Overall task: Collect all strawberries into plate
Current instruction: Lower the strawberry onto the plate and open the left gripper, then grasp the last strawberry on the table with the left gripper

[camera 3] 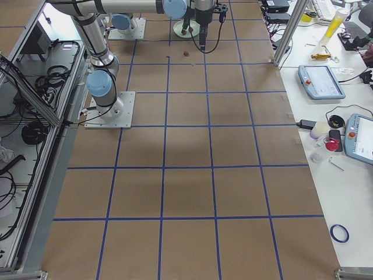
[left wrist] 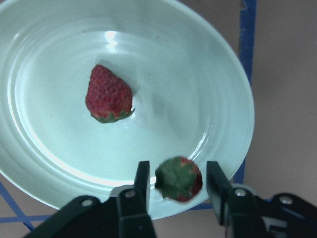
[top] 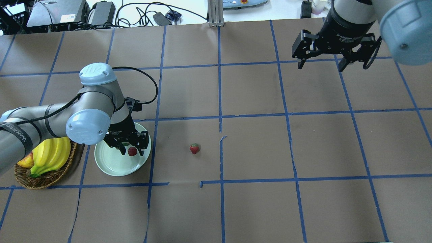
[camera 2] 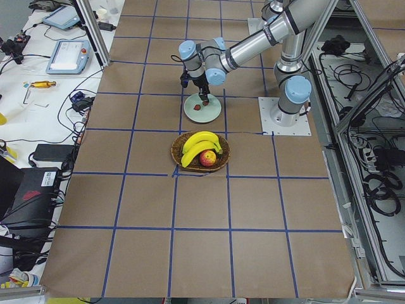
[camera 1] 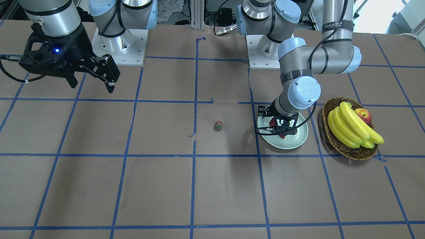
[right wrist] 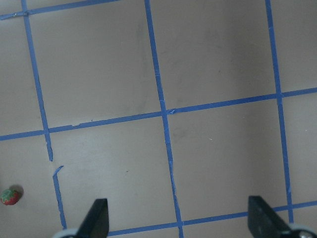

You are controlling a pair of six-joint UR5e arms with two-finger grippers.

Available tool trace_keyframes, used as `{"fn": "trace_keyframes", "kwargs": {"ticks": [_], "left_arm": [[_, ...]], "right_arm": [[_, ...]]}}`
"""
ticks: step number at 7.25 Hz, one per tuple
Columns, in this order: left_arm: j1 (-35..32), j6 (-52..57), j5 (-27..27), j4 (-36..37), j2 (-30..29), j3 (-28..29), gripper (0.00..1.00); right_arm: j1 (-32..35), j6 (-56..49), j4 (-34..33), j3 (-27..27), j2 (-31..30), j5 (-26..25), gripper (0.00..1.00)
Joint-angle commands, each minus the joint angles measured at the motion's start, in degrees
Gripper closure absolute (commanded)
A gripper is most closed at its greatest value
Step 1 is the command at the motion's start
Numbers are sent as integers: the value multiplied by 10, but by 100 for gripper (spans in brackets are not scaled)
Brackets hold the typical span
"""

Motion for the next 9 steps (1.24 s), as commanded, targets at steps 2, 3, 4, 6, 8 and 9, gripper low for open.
{"fn": "trace_keyframes", "kwargs": {"ticks": [2, 3, 4, 6, 8, 9], "left_arm": [[-140, -223, -27, 112, -19, 25, 5], [-166, -281, -70, 156, -39, 24, 7], [-191, -299, -71, 170, -59, 24, 9], [-207, -296, -65, 174, -82, 22, 25], [-207, -295, -64, 174, -81, 26, 91], [-207, -288, -64, 174, -76, 27, 100]], "right_arm": [[0, 0, 0, 0, 0, 0, 0], [0, 1, -1, 0, 0, 0, 0], [0, 1, 0, 0, 0, 0, 0], [0, 0, 0, 0, 0, 0, 0], [0, 0, 0, 0, 0, 0, 0], [0, 0, 0, 0, 0, -1, 0]]}}
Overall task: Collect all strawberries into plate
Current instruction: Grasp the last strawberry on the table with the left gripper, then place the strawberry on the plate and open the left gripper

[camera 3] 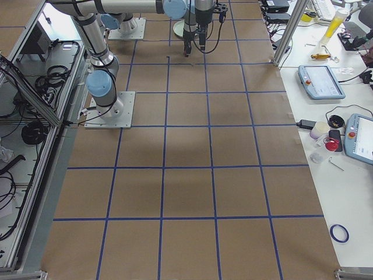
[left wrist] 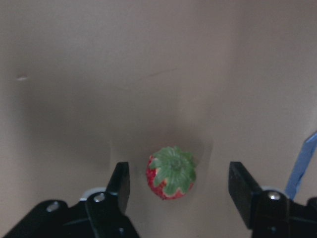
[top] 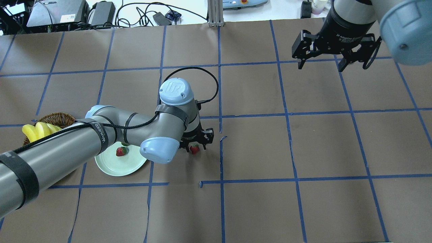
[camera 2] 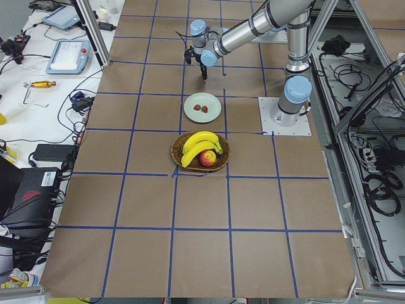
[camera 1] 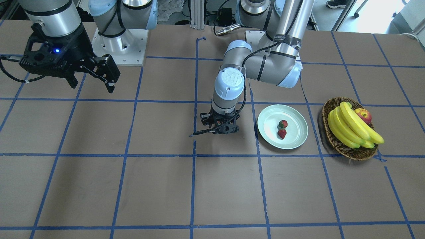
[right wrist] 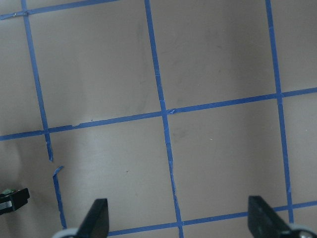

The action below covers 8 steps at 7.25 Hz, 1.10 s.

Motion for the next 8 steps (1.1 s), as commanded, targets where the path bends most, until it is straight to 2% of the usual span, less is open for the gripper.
{"fn": "trace_keyframes", "kwargs": {"ticks": [1, 2, 3, 5, 6, 7, 8], "left_arm": [[0, 27, 32, -1, 7, 8, 100], [4, 61, 70, -12, 18, 14, 100], [39, 93, 84, -44, 34, 18, 100], [137, 235, 113, -110, 64, 8, 100], [181, 292, 114, -113, 75, 0, 100], [197, 307, 111, -113, 77, -13, 99], [199, 303, 106, -103, 77, -28, 15]], "right_arm": [[0, 0, 0, 0, 0, 0, 0], [0, 0, 0, 0, 0, -1, 0], [0, 0, -1, 0, 0, -1, 0], [0, 0, -1, 0, 0, -1, 0], [0, 0, -1, 0, 0, -1, 0], [0, 0, -1, 0, 0, -1, 0], [0, 0, -1, 0, 1, 0, 0]]}}
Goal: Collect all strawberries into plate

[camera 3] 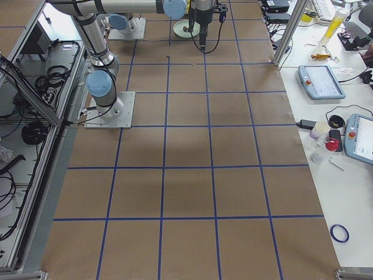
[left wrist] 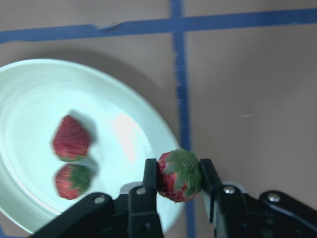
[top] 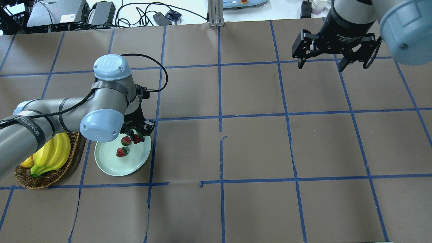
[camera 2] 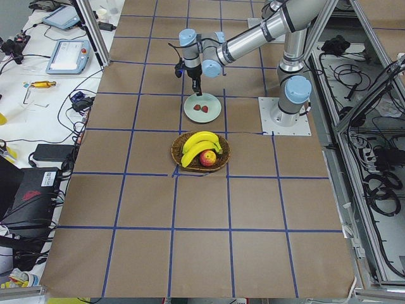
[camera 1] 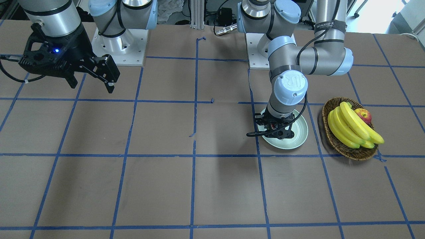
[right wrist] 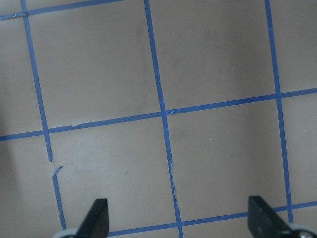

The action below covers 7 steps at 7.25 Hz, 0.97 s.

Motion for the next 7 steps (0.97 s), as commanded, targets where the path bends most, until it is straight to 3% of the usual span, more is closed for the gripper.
{"fn": "trace_keyframes", "kwargs": {"ticks": [1, 3, 5, 6, 7], "left_arm": [[15, 14, -4, 5, 10, -15, 0], [7, 18, -7, -26, 42, 49, 0], [-13, 14, -70, -267, 77, 233, 0], [-14, 13, -75, -316, 91, 294, 0], [-13, 16, -77, -314, 107, 305, 0]], "right_arm": [[0, 0, 0, 0, 0, 0, 0], [0, 1, 0, 0, 0, 1, 0], [0, -1, 3, -1, 0, 0, 0], [0, -2, 4, 0, -1, 0, 0], [0, -2, 3, -1, 0, 0, 0]]}}
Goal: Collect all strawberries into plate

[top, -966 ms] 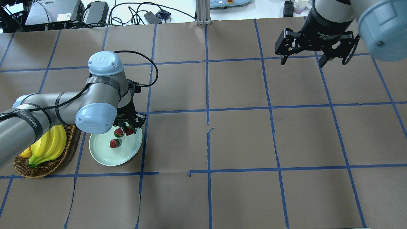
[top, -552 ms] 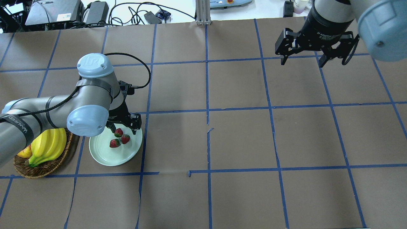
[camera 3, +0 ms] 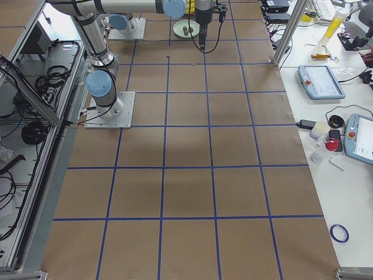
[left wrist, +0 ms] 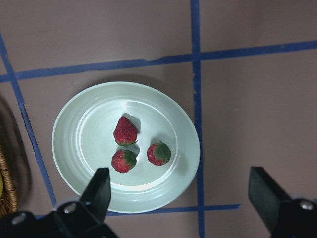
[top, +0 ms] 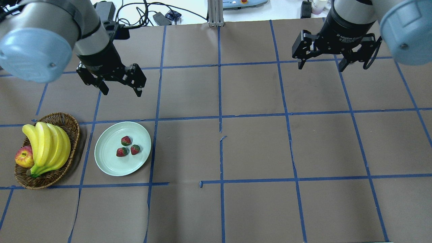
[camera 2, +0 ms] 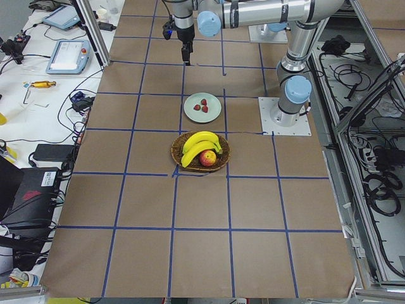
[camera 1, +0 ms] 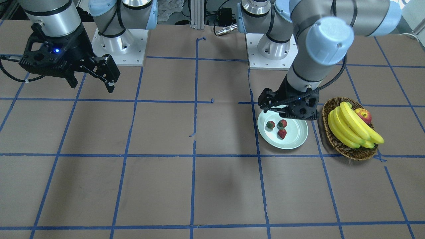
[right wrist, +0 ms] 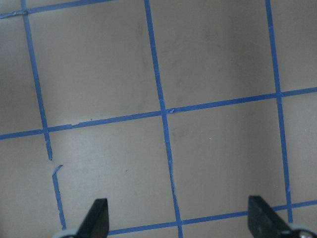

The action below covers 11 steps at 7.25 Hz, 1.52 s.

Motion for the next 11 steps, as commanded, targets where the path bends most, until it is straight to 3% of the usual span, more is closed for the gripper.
{"fn": "trace_keyframes", "kwargs": {"ticks": [1, 4, 11], "left_arm": [[-1, 4, -5, -30, 30, 43, 0], [-1, 4, -1, 43, 27, 11, 0], [-2, 4, -1, 44, 35, -6, 0]], "right_arm": [[0, 0, 1, 0, 0, -1, 0], [0, 0, 0, -2, -1, -1, 0], [20, -47, 23, -10, -7, -8, 0]]}}
